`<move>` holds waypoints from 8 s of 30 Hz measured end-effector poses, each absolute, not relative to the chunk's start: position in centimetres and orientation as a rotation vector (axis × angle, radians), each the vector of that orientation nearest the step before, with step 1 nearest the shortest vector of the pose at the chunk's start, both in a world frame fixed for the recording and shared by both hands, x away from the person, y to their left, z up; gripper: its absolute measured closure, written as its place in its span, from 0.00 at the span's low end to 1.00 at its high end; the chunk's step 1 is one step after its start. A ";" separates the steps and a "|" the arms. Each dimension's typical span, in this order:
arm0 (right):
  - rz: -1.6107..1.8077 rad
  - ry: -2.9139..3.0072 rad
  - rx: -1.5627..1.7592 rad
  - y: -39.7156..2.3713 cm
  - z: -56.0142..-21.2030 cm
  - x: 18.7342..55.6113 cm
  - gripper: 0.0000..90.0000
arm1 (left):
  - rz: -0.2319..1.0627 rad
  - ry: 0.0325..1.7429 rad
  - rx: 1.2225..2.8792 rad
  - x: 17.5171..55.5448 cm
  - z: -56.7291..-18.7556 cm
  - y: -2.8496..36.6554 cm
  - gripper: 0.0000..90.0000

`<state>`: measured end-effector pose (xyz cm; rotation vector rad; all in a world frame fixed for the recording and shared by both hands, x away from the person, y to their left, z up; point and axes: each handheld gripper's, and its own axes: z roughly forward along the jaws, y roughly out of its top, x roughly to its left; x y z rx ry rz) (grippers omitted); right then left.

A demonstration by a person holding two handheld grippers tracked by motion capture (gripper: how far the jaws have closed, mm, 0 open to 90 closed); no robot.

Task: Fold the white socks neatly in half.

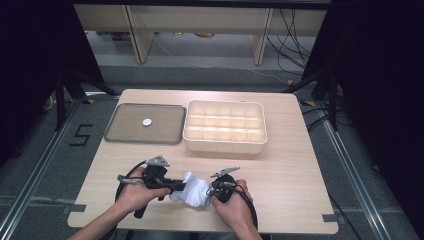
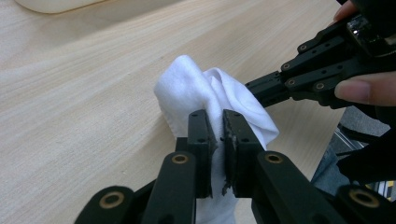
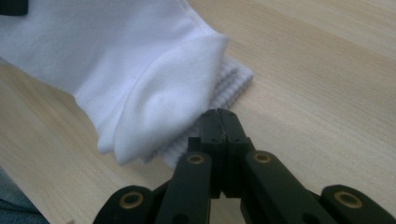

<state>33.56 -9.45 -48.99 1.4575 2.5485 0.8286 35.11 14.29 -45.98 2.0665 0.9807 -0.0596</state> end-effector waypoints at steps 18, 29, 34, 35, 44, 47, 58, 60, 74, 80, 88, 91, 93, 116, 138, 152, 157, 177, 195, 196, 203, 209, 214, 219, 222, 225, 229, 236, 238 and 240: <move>0.804 2.553 1.465 -8.6 -49.1 33.6 1.00 | -0.062 0.981 2.071 35.2 -45.9 14.2 0.91; 0.803 2.560 1.435 -7.7 -49.1 33.7 1.00 | -0.054 0.976 2.071 35.3 -45.8 14.1 0.91; 0.814 2.564 1.408 -7.5 -49.1 33.8 1.00 | -0.054 0.977 2.072 35.4 -45.8 14.0 0.91; 0.814 2.564 1.408 -7.5 -49.1 33.8 1.00 | -0.054 0.977 2.072 35.4 -45.8 14.0 0.91; 0.809 2.569 1.398 -7.1 -49.1 33.8 1.00 | -0.050 0.979 2.074 35.4 -45.8 14.1 0.90; 0.812 2.570 1.386 -7.0 -49.1 33.8 1.00 | -0.039 0.986 2.070 35.4 -45.7 14.2 0.91; 0.805 2.580 1.390 -6.4 -49.2 33.8 1.00 | -0.037 0.983 2.071 35.4 -45.7 14.2 0.91; 0.808 2.581 1.357 -6.4 -49.2 33.9 1.00 | -0.036 0.981 2.070 35.4 -45.6 14.2 0.91; 0.814 2.588 1.347 -5.7 -49.3 33.9 1.00 | -0.035 0.982 2.074 35.5 -45.4 14.3 0.90; 0.811 2.592 1.342 -5.5 -49.3 33.9 1.00 | -0.031 0.976 2.079 35.6 -45.3 14.2 0.90; 0.815 2.597 1.351 -5.4 -49.3 33.9 1.00 | -0.032 0.972 2.084 35.6 -45.3 13.8 0.90; 0.820 2.594 1.359 -5.4 -49.3 33.9 1.00 | -0.042 0.965 2.087 35.6 -45.4 13.7 0.90; 0.820 2.592 1.351 -5.4 -49.4 33.9 1.00 | -0.042 0.965 2.092 35.7 -45.5 13.6 0.90; 0.836 2.591 1.331 -5.5 -49.4 33.9 1.00 | -0.037 0.943 2.141 35.5 -47.0 11.6 0.90; 1.081 2.464 1.506 -7.3 -44.9 36.5 0.86 | 0.015 0.899 2.186 35.3 -47.5 11.0 0.89; 1.095 2.489 1.525 -6.7 -46.2 37.6 0.78 | 0.018 0.908 2.180 35.2 -47.6 10.9 0.89; 1.078 2.510 1.553 -6.9 -46.4 37.9 0.84 | 0.014 0.919 2.170 35.1 -47.7 10.8 0.89; 1.078 2.494 1.550 -6.8 -47.1 37.8 0.95 | 0.064 0.849 2.137 33.1 -46.2 11.5 0.83; 1.010 2.516 1.523 -6.6 -47.9 38.0 0.95 | -0.018 0.872 2.170 32.5 -48.5 10.3 0.94; 1.007 2.513 1.521 -6.6 -47.9 38.0 0.95 | -0.017 0.874 2.170 32.5 -48.6 10.3 0.94; 0.979 2.508 1.527 -6.5 -48.0 38.0 0.95 | -0.013 0.860 2.169 32.5 -48.6 10.2 0.94; 0.996 2.510 1.499 -6.5 -48.0 38.0 0.95 | -0.011 0.838 2.163 32.2 -48.4 10.4 0.93; 0.987 2.500 1.494 -6.4 -48.0 37.9 0.95 | -0.025 0.843 2.156 31.9 -48.3 10.5 0.94; 0.973 2.497 1.495 -6.3 -48.0 37.8 0.95 | -0.043 0.871 2.161 32.1 -48.8 10.5 0.97; 0.989 2.497 1.487 -6.4 -48.1 37.8 0.95 | -0.055 0.875 2.164 32.1 -49.2 10.3 0.98; 0.990 2.499 1.485 -6.4 -48.1 37.9 0.95 | -0.062 0.874 2.167 32.2 -49.3 10.3 0.98; 1.005 2.493 1.488 -6.5 -48.1 37.8 0.91 | -0.081 0.868 2.152 32.1 -49.2 10.5 0.95; 1.082 2.444 1.473 -6.8 -46.8 37.3 0.81 | -0.078 0.868 2.033 31.0 -46.7 12.8 0.67; 1.075 2.427 1.478 -7.0 -46.4 37.2 0.75 | -0.049 0.870 1.996 30.8 -45.6 14.1 0.63; 1.109 2.422 1.418 -7.3 -46.3 37.3 0.74 | -0.032 0.884 1.981 30.9 -45.2 14.7 0.61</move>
